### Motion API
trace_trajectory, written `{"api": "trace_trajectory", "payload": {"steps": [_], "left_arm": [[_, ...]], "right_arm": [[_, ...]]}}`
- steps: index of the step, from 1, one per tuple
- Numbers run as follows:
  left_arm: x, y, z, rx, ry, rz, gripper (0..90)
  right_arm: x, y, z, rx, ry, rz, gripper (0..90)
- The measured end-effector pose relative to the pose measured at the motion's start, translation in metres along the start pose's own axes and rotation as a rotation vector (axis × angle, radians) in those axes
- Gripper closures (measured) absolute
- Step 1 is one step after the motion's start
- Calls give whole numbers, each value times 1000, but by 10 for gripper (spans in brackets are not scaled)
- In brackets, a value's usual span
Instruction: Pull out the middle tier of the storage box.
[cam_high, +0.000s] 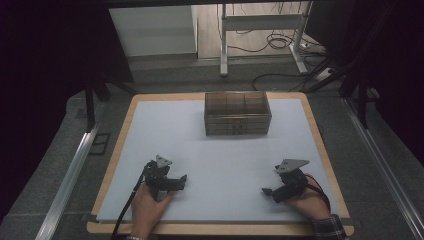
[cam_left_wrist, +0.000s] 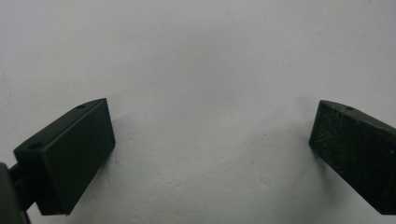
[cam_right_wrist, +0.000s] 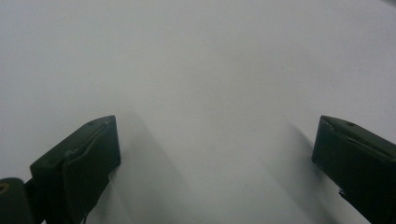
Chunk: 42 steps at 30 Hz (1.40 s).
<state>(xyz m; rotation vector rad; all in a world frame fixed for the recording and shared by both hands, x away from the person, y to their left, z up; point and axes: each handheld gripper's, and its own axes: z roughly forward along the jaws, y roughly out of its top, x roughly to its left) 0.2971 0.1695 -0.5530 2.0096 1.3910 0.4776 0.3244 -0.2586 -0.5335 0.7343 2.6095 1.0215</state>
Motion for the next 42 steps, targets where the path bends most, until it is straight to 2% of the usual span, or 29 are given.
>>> {"api": "trace_trajectory", "payload": {"steps": [5, 11, 23, 42], "left_arm": [[0, 0, 0, 0, 0, 0, 0], [0, 0, 0, 0, 0, -1, 0], [0, 0, 0, 0, 0, -1, 0], [0, 0, 0, 0, 0, -1, 0]], "right_arm": [[0, 0, 0, -1, 0, 2, 16], [-1, -1, -3, -20, 1, 2, 86], [-2, 3, -7, -11, -15, -15, 121], [-2, 23, -13, -6, -48, -59, 197]]}}
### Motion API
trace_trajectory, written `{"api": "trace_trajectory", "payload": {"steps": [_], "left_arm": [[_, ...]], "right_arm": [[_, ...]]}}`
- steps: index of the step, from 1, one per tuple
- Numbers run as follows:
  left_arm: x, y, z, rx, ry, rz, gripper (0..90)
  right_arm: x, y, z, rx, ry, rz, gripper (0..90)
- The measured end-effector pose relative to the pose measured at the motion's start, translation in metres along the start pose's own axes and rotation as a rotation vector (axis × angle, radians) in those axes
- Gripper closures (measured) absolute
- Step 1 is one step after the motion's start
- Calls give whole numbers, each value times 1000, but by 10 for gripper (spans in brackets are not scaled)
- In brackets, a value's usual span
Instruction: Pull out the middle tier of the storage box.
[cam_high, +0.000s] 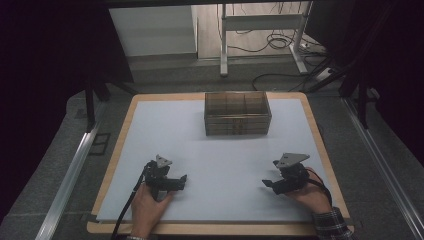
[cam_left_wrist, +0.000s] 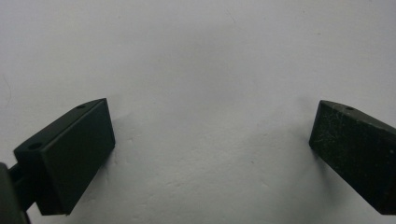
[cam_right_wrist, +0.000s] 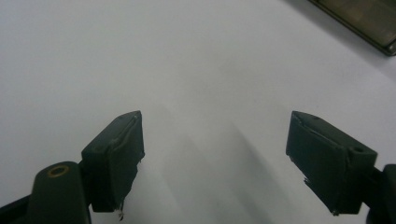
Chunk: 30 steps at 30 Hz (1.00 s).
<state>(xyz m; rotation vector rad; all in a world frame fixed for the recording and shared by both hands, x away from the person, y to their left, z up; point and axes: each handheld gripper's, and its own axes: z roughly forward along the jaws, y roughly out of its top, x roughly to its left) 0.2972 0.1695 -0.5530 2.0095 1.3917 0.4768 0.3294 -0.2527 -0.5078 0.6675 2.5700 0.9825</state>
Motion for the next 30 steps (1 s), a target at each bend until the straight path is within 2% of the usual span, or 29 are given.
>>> {"api": "trace_trajectory", "payload": {"steps": [10, 16, 17, 20, 25, 30], "left_arm": [[0, 0, 0, 0, 0, 0, 0], [0, 0, 0, 0, 0, -1, 0], [0, 0, 0, 0, 0, -1, 0], [0, 0, 0, 0, 0, -1, 0], [0, 0, 0, 0, 0, -1, 0], [0, 0, 0, 0, 0, -1, 0]], "right_arm": [[2, 12, 2, -3, -48, -53, 261], [4, 17, 6, 9, -85, -89, 291], [4, 19, 6, 14, -92, -108, 298], [5, 20, 7, 14, -101, -116, 308], [7, 24, 11, 28, -131, -167, 352], [9, 27, 15, 34, -149, -185, 367]]}}
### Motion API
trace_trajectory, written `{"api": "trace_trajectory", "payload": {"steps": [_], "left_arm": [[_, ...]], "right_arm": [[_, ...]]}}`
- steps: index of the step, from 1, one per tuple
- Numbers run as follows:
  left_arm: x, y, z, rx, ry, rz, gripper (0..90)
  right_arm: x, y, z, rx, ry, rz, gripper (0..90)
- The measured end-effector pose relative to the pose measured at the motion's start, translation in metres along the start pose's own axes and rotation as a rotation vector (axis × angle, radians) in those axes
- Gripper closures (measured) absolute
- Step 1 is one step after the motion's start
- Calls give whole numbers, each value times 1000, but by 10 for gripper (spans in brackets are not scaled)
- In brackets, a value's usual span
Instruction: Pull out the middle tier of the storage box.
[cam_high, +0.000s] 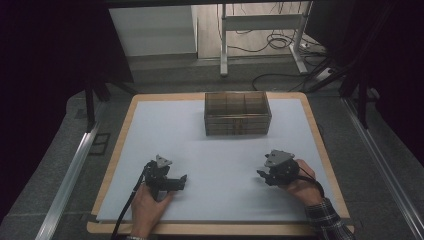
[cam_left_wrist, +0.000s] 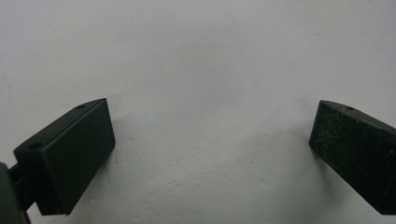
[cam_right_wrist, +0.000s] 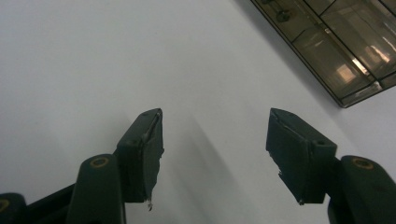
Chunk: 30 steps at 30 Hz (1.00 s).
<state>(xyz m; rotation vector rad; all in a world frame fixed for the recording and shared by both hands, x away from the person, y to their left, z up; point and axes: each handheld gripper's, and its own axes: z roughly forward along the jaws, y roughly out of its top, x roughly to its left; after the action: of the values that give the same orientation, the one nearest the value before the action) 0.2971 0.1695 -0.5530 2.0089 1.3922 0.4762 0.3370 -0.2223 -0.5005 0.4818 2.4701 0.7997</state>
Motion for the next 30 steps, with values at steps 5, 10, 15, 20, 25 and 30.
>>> {"api": "trace_trajectory", "payload": {"steps": [5, 10, 15, 20, 25, 30], "left_arm": [[0, 0, 0, 0, 0, 0, 0], [0, 0, 0, 0, 0, 0, 0], [0, 0, 0, 0, 0, 0, 0], [0, 0, 0, 0, 0, 0, 0], [0, 0, 0, 0, 0, 0, 0], [0, 0, 0, 0, 0, 0, 0]], "right_arm": [[1, 7, 5, 10, -33, -37, 372], [1, 11, 8, 11, -51, -54, 374], [0, 14, 12, 18, -73, -70, 377], [0, 17, 15, 22, -103, -102, 378], [0, 21, 19, 21, -135, -140, 392], [0, 24, 23, 18, -161, -178, 399]]}}
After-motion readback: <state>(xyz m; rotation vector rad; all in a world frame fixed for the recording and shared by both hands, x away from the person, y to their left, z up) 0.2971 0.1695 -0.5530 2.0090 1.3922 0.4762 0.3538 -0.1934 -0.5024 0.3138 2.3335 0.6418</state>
